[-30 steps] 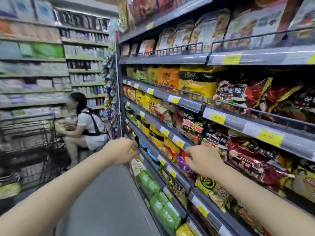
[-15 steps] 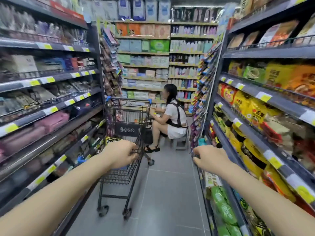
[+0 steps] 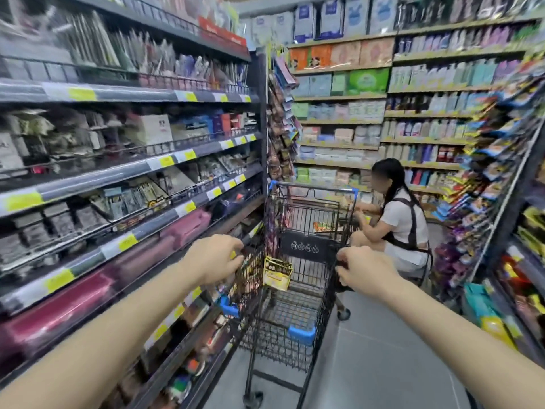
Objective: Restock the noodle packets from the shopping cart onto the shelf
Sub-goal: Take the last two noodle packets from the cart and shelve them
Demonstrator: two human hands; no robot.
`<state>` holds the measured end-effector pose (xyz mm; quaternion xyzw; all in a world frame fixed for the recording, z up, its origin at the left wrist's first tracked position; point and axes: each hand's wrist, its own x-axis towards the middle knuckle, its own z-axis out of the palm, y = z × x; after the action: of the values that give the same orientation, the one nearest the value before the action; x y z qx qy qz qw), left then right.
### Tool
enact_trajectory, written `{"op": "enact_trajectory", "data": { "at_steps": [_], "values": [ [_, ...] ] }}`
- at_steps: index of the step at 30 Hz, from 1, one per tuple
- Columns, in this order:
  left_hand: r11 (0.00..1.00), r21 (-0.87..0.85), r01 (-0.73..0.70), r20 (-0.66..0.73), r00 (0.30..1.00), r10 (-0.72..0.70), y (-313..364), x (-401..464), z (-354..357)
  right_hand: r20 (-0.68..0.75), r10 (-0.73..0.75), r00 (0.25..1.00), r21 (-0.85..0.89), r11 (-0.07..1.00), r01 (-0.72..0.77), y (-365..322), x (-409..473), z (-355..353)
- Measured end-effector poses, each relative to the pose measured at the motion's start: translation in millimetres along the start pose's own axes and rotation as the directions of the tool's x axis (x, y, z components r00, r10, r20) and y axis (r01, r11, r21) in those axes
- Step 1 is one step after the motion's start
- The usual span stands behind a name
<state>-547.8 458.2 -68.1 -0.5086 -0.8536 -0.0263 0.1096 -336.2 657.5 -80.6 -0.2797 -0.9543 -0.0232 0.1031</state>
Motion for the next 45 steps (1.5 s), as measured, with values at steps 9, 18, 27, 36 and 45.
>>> {"op": "enact_trajectory", "data": {
  "at_steps": [9, 18, 27, 36, 45],
  "values": [
    [0.998, -0.015, -0.056, 0.016, 0.998, 0.056, -59.7, 112.5, 47.6, -0.046, -0.019, 0.999, -0.048, 0.999, 0.017, -3.0, 128.1, 39.3],
    [0.993, -0.048, -0.103, 0.026, 0.994, 0.105, -103.9, 254.6, 99.5, -0.016, -0.017, 1.0, -0.045, 0.999, 0.016, 27.4, 274.4, 92.9],
    [0.978, -0.103, -0.184, 0.056, 0.98, 0.19, -150.6, 355.5, 154.4, -0.013, -0.069, 0.998, 0.01, 0.998, 0.069, 38.0, 401.3, 142.9],
    [0.943, -0.222, -0.25, 0.141, 0.948, 0.284, -186.5, 452.2, 242.6, 0.077, -0.014, 0.997, 0.067, 0.998, 0.008, 50.6, 477.1, 215.8],
    [0.904, -0.276, -0.326, 0.123, 0.921, 0.369, -203.9, 504.3, 356.7, 0.21, 0.128, 0.969, 0.14, 0.977, -0.159, 70.5, 525.8, 341.2]
  ]
}}
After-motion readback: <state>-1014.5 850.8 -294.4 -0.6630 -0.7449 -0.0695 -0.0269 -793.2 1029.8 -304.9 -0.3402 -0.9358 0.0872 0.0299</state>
